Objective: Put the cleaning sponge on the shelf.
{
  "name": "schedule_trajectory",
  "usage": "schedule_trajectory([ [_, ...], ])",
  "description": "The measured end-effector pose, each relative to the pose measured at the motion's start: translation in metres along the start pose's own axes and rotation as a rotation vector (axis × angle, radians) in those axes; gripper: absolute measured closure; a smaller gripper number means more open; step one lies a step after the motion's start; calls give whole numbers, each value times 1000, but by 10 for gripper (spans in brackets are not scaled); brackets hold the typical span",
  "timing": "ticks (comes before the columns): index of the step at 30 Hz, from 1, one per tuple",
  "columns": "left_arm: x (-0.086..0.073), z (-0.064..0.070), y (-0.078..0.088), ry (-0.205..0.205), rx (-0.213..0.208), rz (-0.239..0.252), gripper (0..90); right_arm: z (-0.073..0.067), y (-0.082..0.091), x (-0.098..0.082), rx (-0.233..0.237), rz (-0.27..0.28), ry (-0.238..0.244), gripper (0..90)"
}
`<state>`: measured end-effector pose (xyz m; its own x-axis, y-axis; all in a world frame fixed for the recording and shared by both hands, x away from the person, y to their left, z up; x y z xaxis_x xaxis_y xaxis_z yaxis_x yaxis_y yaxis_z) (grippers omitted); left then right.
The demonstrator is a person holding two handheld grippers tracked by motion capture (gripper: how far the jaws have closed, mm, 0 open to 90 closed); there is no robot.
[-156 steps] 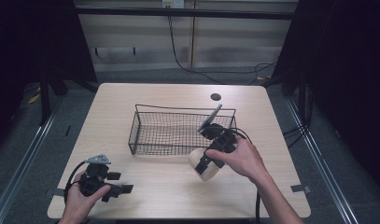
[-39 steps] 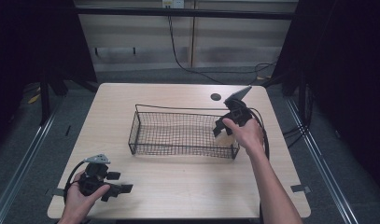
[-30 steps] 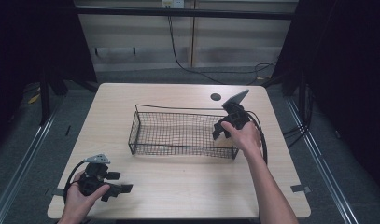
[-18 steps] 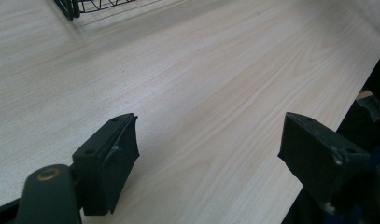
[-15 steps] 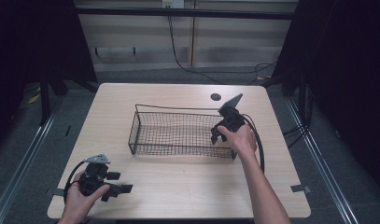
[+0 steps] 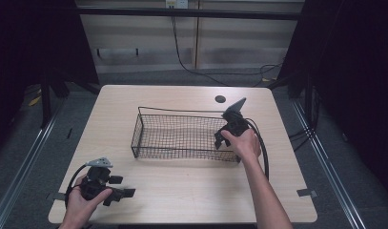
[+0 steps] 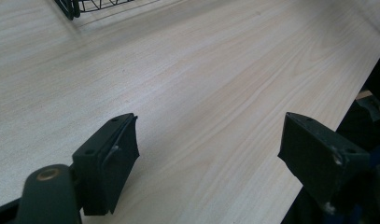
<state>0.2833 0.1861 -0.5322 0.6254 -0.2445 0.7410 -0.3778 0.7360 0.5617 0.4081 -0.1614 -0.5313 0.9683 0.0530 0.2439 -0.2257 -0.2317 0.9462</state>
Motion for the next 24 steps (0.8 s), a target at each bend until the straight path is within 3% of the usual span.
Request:
schedule_trajectory([
  [15, 1, 1, 1, 2, -1, 10, 191, -1, -1, -1, -9, -12, -1, 218],
  [24, 1, 2, 1, 0, -4, 11, 191, -4, 5, -1, 29, -6, 9, 176],
])
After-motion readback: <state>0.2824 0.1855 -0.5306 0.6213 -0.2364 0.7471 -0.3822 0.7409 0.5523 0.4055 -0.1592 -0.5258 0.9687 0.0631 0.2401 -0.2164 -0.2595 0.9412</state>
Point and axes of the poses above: each handheld gripper's, and its own axes: y roughly backward along the jaws, x roughly out of its top, z roughly to its right, the point moved 10 cm from there along -y, roughly forward along the jaws, and after that the axes turned 14 degrees about z, right-handed, at the moved point
